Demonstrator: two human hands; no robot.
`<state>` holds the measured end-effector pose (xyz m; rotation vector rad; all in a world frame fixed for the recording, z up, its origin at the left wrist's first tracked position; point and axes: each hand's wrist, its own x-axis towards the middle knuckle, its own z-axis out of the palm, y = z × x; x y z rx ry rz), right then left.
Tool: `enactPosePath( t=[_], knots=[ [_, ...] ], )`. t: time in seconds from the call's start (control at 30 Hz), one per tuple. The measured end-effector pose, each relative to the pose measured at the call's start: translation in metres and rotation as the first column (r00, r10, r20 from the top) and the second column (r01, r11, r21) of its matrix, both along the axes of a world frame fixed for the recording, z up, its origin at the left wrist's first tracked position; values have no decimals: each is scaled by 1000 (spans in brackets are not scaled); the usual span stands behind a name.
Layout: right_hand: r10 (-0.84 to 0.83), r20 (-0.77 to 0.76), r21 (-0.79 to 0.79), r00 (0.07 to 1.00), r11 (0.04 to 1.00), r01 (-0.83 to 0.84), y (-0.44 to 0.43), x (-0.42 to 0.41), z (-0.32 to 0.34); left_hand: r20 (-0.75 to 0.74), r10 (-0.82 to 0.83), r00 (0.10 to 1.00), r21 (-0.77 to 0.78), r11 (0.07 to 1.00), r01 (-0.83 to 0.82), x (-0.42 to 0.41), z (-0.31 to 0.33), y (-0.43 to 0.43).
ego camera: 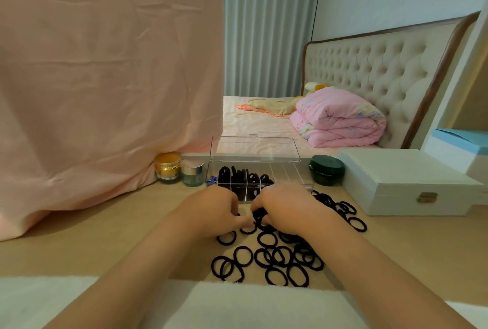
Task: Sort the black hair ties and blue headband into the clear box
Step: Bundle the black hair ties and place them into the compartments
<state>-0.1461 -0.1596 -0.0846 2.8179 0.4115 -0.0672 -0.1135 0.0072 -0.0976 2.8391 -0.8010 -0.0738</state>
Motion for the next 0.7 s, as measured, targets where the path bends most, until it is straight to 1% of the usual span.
enactPosePath(
  t=[0.1,0.2,0.23,0.3,0.37,0.4,0.43,0.47,0.53,0.57,0.63,0.7],
  knots=[
    [-12,29,-37,1000,999,13,4,4,0,24,37,999,29,999,-38,-1,-1,-9],
    [1,50,-40,999,999,1,4,7,-4,37,23,999,112,993,-27,-2,1,-12],
    [9,54,-13,998,1000,-8,3,7,-6,56,4,998,134,991,-12,-2,2,-10],
    [24,54,85,998,996,-28,-2,3,-4,96,-20,995,130,991,7,-4,2,-6],
    [23,46,232,999,972,-33,-7,-2,1,93,-20,995,101,995,11,-2,0,0],
    [10,35,326,999,945,-21,-9,-3,4,66,-12,998,54,998,9,-1,-1,2],
    [-9,21,432,1000,902,-1,-11,-5,8,13,4,1000,-31,1000,-3,2,-2,4],
    [-27,1,546,1000,837,22,-12,-6,12,-51,15,999,-135,991,-21,4,-2,6],
    [-39,-54,749,998,659,66,-14,-10,20,-141,14,990,-320,946,-59,8,0,9],
    [-32,-84,821,996,564,87,-13,-12,23,-165,16,986,-390,917,-80,9,2,10],
    [-5,-144,906,990,401,133,-10,-18,29,-187,43,981,-505,853,-134,10,2,11],
    [37,-206,948,978,255,190,-7,-20,30,-218,71,973,-593,782,-190,9,2,10]
  ],
)
